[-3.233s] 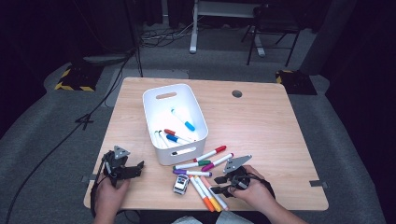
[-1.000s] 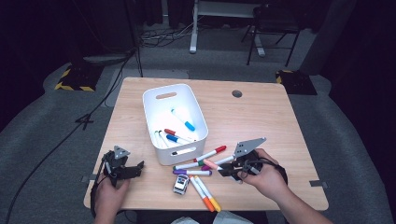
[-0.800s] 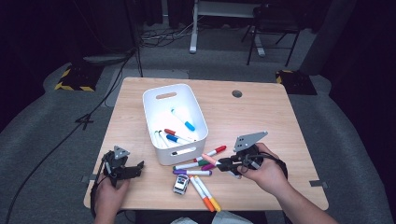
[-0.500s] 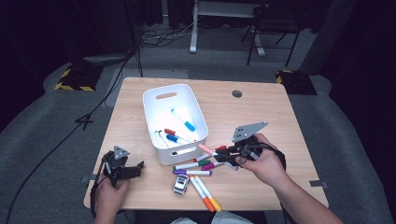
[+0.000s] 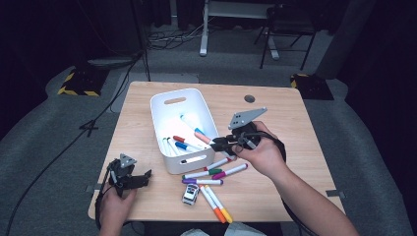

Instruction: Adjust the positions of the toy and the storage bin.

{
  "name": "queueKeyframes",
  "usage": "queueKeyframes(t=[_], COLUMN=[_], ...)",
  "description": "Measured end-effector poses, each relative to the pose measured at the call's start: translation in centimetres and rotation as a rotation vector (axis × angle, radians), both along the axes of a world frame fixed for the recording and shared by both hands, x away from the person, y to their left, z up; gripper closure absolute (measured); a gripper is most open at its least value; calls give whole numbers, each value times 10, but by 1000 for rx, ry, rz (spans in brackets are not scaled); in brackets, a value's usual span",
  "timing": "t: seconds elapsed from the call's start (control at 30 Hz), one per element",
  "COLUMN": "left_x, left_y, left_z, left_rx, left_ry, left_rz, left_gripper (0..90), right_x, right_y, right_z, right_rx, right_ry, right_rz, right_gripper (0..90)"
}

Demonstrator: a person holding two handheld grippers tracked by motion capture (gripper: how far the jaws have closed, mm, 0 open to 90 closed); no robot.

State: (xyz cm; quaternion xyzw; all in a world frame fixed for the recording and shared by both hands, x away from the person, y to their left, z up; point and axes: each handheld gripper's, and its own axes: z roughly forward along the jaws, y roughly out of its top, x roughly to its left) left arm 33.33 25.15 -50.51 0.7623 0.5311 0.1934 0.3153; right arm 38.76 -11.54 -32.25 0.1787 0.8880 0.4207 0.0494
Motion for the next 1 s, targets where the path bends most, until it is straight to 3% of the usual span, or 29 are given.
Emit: queueKeyframes(t=[0.27, 0.43, 0.6, 0.87, 1.0], left_x=[1, 1, 1, 0, 0], left_y=[0, 0, 0, 0, 0], left_z=[0, 0, 0, 0, 0], left_rx=[2, 2, 2, 2, 3], left_ry=[0, -2, 0, -1, -1], left_rz=[2, 4, 3, 3, 3], left_gripper=[145, 145, 145, 145, 145], right_x=[21, 34, 48, 56, 57], right_y=[22, 34, 46, 59, 60], right_z=[2, 2, -6, -21, -26], right_rx=[21, 40, 19, -21, -64], right_ry=[-16, -68, -63, -47, -38], right_rz=[-30, -33, -50, -45, -43], right_gripper=[772, 772, 772, 772, 772])
